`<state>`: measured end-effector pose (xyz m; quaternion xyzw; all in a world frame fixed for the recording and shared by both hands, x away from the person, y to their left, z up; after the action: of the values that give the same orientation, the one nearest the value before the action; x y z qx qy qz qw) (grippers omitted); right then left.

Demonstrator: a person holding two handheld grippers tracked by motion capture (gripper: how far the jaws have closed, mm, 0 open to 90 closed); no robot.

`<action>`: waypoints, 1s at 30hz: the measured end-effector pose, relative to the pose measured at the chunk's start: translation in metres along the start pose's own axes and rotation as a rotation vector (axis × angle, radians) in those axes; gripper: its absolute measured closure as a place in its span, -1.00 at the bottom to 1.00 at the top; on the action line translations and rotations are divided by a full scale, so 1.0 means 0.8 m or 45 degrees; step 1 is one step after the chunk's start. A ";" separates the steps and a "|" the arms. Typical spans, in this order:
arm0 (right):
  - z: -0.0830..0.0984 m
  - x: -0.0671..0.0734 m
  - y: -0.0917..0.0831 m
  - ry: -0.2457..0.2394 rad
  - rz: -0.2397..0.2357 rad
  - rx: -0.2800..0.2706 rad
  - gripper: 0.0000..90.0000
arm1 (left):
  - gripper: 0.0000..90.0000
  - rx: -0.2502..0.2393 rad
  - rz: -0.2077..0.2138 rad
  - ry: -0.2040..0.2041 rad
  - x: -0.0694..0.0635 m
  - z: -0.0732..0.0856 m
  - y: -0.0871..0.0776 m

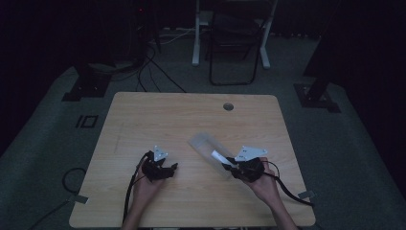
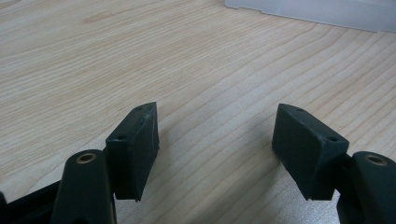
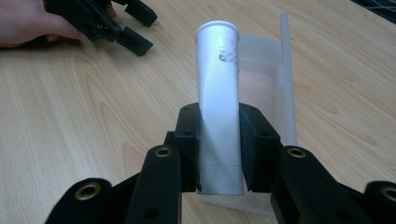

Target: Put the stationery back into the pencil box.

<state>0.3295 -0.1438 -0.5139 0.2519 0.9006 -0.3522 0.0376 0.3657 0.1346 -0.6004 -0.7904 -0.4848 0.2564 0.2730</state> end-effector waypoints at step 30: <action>-0.021 -0.009 0.021 0.080 0.065 -0.010 0.59 | -0.29 0.001 0.000 0.001 0.000 0.000 0.000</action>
<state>0.3455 -0.1256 -0.5103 0.2855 0.8960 -0.3395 0.0194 0.3656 0.1347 -0.6005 -0.7904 -0.4845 0.2565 0.2734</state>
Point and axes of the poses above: each handheld gripper's, and its own axes: y roughly forward along the jaws, z roughly out of its underside, x roughly to its left, the point moved 6 cm from there along y, roughly forward along the jaws, and after that the axes turned 13 degrees about -y, right-handed, at the moved point
